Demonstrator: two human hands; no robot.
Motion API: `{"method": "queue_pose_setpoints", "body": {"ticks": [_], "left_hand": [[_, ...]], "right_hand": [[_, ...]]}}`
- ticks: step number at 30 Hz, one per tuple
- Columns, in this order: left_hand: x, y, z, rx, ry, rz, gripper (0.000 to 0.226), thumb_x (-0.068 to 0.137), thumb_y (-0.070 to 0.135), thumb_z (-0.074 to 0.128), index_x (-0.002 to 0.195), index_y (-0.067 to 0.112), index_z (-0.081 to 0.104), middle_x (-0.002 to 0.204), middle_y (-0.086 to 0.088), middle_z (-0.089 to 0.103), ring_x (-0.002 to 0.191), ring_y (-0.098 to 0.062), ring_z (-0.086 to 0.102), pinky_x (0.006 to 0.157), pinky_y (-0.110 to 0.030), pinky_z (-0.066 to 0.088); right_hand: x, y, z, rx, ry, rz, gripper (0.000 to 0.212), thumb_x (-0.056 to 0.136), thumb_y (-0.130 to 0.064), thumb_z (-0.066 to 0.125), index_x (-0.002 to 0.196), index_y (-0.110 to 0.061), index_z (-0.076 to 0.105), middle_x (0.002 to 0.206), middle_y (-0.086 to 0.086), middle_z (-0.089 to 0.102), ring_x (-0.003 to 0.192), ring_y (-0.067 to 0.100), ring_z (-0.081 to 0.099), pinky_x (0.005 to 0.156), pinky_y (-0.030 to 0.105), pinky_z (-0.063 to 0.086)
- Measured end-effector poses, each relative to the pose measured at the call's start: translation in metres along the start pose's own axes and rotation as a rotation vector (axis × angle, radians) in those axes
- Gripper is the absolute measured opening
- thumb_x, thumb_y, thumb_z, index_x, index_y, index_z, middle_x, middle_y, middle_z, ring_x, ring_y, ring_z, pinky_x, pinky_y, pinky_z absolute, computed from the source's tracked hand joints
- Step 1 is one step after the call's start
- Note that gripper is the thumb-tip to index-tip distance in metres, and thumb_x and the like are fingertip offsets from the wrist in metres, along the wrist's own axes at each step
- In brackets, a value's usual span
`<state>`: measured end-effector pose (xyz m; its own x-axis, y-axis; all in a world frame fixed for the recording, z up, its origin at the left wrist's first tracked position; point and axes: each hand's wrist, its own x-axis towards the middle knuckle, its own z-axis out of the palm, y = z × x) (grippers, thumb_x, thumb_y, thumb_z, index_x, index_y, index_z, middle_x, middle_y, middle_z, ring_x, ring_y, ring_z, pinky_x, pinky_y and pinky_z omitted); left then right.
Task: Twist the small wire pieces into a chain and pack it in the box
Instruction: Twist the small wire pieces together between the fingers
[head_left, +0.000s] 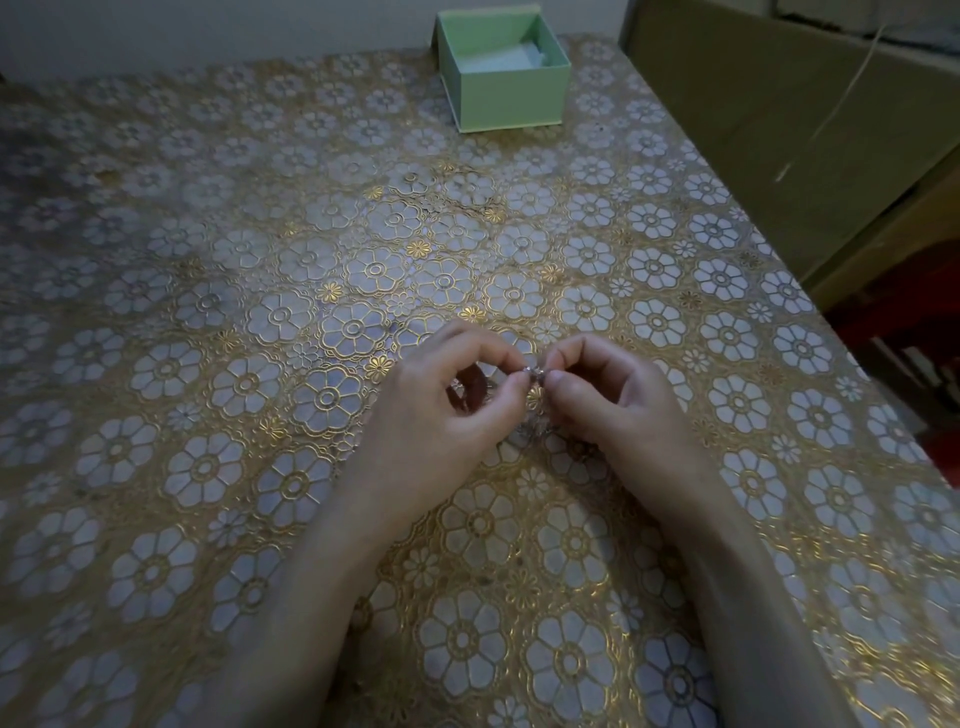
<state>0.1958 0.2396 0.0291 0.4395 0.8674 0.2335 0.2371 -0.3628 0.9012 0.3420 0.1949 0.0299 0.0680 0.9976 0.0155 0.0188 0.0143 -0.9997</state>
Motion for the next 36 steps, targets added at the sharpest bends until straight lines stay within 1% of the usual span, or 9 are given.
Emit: {"method": "queue_pose_setpoints", "body": {"ticks": [5,8,13,16,19,22,25,32,36], "left_hand": [[0.0006,-0.0004,-0.0036,-0.022,-0.001,0.006,0.008,0.076,0.033,0.056,0.075,0.029,0.062,0.086,0.007,0.061,0.072,-0.017,0.057,0.061,-0.015,0.041],[0.0006,-0.0009,-0.0059,-0.042,-0.002,-0.002,0.01,0.076,0.032,0.056,0.075,0.026,0.063,0.087,0.004,0.062,0.076,-0.019,0.058,0.062,-0.016,0.043],[0.0008,-0.0006,-0.0068,-0.01,0.004,0.03,0.009,0.079,0.029,0.055,0.075,0.026,0.063,0.086,0.005,0.062,0.075,-0.018,0.058,0.062,-0.019,0.044],[0.0012,-0.0013,-0.0079,0.011,0.016,0.042,0.009,0.08,0.028,0.056,0.077,0.025,0.064,0.086,0.007,0.062,0.071,-0.02,0.057,0.06,-0.018,0.042],[0.0016,-0.0014,-0.0085,0.042,0.034,0.068,0.009,0.08,0.028,0.057,0.078,0.025,0.065,0.085,0.007,0.062,0.068,-0.02,0.057,0.059,-0.017,0.041],[0.0027,-0.0015,-0.0093,0.058,0.042,0.088,0.006,0.08,0.027,0.057,0.079,0.027,0.063,0.085,0.006,0.062,0.067,-0.02,0.055,0.06,-0.014,0.039],[0.0031,-0.0024,-0.01,0.067,0.047,0.091,0.006,0.08,0.028,0.057,0.079,0.027,0.063,0.085,0.007,0.061,0.067,-0.02,0.055,0.061,-0.014,0.039],[0.0025,0.0007,-0.0078,0.067,0.043,0.095,0.013,0.078,0.028,0.058,0.074,0.018,0.066,0.083,0.005,0.062,0.069,-0.02,0.057,0.059,-0.02,0.043],[0.0027,0.0017,-0.0079,0.08,0.065,0.102,0.013,0.078,0.028,0.058,0.072,0.018,0.065,0.082,0.006,0.062,0.068,-0.02,0.056,0.059,-0.022,0.044]], "right_hand": [[-0.0005,0.0002,-0.0001,0.102,0.015,0.013,0.007,0.079,-0.012,0.051,0.072,-0.015,0.053,0.057,-0.012,0.051,0.05,0.0,0.041,0.048,0.011,0.034],[-0.0003,-0.0006,0.0003,0.125,0.0,0.017,0.008,0.079,-0.011,0.051,0.073,-0.014,0.054,0.057,-0.01,0.05,0.049,0.0,0.041,0.047,0.01,0.034],[-0.0003,-0.0013,0.0002,0.012,-0.007,0.061,0.024,0.083,-0.028,0.052,0.07,-0.011,0.064,0.064,0.001,0.053,0.053,0.003,0.044,0.046,0.009,0.033],[-0.0005,-0.0009,-0.0007,-0.002,-0.004,0.072,0.027,0.082,-0.03,0.054,0.071,-0.011,0.068,0.065,0.004,0.055,0.054,0.004,0.045,0.046,0.01,0.033],[-0.0008,-0.0028,-0.0008,-0.012,-0.016,0.066,0.017,0.078,-0.026,0.058,0.074,-0.012,0.068,0.06,-0.012,0.058,0.051,-0.002,0.046,0.047,0.01,0.035],[-0.0011,-0.0033,-0.0011,-0.014,-0.02,0.064,0.005,0.074,-0.022,0.062,0.072,-0.021,0.066,0.066,-0.01,0.059,0.052,-0.002,0.045,0.047,0.01,0.037],[-0.0013,-0.0027,-0.0012,-0.013,-0.031,0.058,0.007,0.074,-0.019,0.062,0.068,-0.022,0.064,0.068,-0.003,0.057,0.05,-0.001,0.043,0.045,0.011,0.035],[-0.0007,-0.002,-0.0002,-0.041,-0.034,0.042,0.006,0.073,-0.019,0.065,0.069,-0.022,0.062,0.064,-0.01,0.055,0.055,0.007,0.044,0.048,0.015,0.032],[-0.0014,-0.0037,0.0016,-0.104,-0.04,0.03,0.018,0.081,-0.004,0.068,0.072,-0.018,0.061,0.07,-0.006,0.056,0.063,0.016,0.046,0.054,0.018,0.035]]}}
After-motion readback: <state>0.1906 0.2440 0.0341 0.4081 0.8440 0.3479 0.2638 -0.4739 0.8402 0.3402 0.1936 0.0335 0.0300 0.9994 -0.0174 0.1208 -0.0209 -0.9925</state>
